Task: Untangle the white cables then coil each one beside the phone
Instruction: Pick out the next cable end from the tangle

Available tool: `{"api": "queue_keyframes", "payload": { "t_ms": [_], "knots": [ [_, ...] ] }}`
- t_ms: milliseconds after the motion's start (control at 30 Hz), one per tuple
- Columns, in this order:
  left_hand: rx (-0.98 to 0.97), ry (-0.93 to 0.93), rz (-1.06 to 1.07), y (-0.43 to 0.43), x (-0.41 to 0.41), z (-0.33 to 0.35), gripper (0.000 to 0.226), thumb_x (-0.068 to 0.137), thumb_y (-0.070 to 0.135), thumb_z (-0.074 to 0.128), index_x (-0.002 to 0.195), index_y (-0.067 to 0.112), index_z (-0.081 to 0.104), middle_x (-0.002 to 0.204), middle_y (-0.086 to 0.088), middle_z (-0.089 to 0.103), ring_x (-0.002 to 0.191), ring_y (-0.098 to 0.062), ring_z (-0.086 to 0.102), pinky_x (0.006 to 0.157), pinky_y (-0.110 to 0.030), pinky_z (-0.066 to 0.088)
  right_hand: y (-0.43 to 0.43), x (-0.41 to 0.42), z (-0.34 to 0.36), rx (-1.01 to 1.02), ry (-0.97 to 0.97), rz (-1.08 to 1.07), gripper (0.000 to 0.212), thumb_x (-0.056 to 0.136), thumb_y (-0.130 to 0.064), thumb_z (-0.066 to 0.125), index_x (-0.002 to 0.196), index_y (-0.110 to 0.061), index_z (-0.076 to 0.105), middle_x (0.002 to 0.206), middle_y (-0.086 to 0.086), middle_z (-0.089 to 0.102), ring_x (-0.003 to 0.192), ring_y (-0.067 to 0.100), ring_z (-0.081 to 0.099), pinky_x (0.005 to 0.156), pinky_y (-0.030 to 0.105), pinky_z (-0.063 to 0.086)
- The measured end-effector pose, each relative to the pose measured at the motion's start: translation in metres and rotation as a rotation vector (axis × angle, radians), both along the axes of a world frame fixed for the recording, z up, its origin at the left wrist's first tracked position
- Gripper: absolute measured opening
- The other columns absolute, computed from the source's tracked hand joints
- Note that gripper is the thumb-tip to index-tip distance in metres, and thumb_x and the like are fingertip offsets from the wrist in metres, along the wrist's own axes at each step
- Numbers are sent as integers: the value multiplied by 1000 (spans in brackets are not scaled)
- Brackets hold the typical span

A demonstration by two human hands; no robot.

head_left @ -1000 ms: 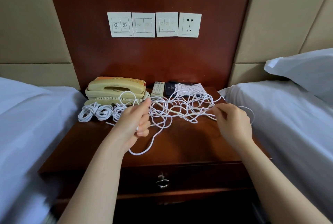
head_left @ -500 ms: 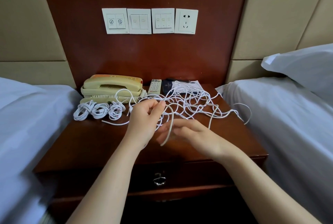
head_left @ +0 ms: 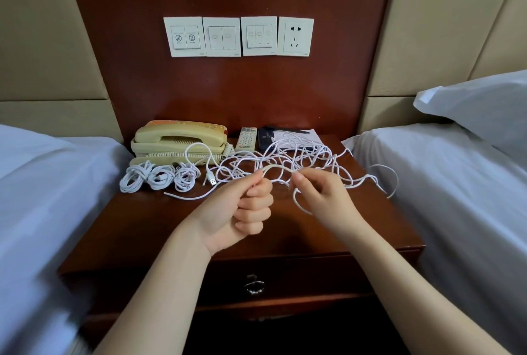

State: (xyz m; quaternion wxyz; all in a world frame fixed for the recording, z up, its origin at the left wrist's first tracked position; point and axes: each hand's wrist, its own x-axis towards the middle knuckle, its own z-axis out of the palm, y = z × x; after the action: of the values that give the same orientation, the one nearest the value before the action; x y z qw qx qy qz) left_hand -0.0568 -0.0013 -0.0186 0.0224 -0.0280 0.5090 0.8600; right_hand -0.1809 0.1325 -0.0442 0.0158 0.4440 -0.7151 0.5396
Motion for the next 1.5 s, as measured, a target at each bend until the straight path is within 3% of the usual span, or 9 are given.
{"api": "queue_keyframes", "payload": {
  "t_ms": [233, 367, 467, 600, 833, 1000, 1233, 1367, 1500],
  "knots": [
    [240, 83, 278, 5, -9, 2, 48, 98, 34, 34, 52, 20, 38, 45, 10, 23, 33, -2, 16, 32, -15, 14, -9, 20, -6, 381, 252, 87, 31, 97, -23, 47, 68, -13, 49, 58, -1, 45, 58, 12, 41, 63, 34, 39],
    [316, 98, 520, -2, -17, 2, 44, 103, 33, 27, 62, 19, 33, 46, 9, 21, 31, -3, 18, 32, -16, 11, -14, 34, -5, 567, 363, 108, 28, 99, -35, 36, 81, -17, 47, 74, 5, 56, 75, 35, 53, 71, 42, 46],
    [165, 94, 674, -5, -23, -2, 43, 104, 29, 26, 64, 16, 33, 45, 7, 22, 32, -4, 17, 31, -17, 14, -14, 44, 2, 649, 427, 157, 24, 100, -35, 35, 81, -22, 41, 80, 4, 54, 81, 34, 55, 68, 35, 39],
    [-336, 46, 831, -13, -29, -12, 40, 104, 23, 27, 67, 13, 35, 50, 6, 22, 36, -4, 19, 37, -18, 15, -9, 51, 13, 573, 536, 218, 27, 101, -34, 36, 77, -22, 37, 72, 3, 49, 73, 34, 52, 64, 33, 31],
    [-871, -8, 562, -3, -22, -14, 46, 100, 7, 29, 58, 7, 46, 38, 6, 46, 33, -2, 41, 40, -11, 33, -4, 39, 19, 249, 688, 62, 33, 92, -42, 39, 80, -25, 64, 65, -6, 63, 57, 15, 57, 49, 32, 40],
    [-584, -98, 202, 6, -16, -15, 43, 98, 8, 28, 59, 6, 46, 40, -1, 36, 29, -8, 28, 35, -12, 20, -2, 22, 20, 100, 615, -89, 34, 86, -45, 48, 67, -19, 58, 55, -9, 47, 54, 14, 46, 50, 29, 34],
    [-401, -121, 95, 15, -13, -11, 49, 101, 31, 24, 57, 12, 35, 40, 5, 18, 32, -5, 14, 38, -13, 9, -8, 8, 10, 72, 409, -87, 34, 85, -43, 57, 66, -14, 59, 56, -3, 55, 53, 15, 49, 53, 27, 36],
    [-197, -70, -86, 15, -9, -8, 56, 98, 49, 22, 52, 18, 35, 41, 8, 18, 34, -3, 14, 36, -16, 10, -12, 1, 9, -32, 154, -31, 29, 89, -36, 52, 61, -29, 46, 52, -10, 40, 53, 5, 35, 52, 23, 29],
    [-156, -32, -200, 23, -5, -5, 49, 87, 49, 36, 47, 20, 34, 38, 10, 21, 31, 0, 16, 35, -15, 9, -18, 2, 6, -73, 93, 43, 39, 94, -36, 45, 57, -29, 36, 53, -11, 34, 54, 2, 29, 52, 25, 25]
  ]
}}
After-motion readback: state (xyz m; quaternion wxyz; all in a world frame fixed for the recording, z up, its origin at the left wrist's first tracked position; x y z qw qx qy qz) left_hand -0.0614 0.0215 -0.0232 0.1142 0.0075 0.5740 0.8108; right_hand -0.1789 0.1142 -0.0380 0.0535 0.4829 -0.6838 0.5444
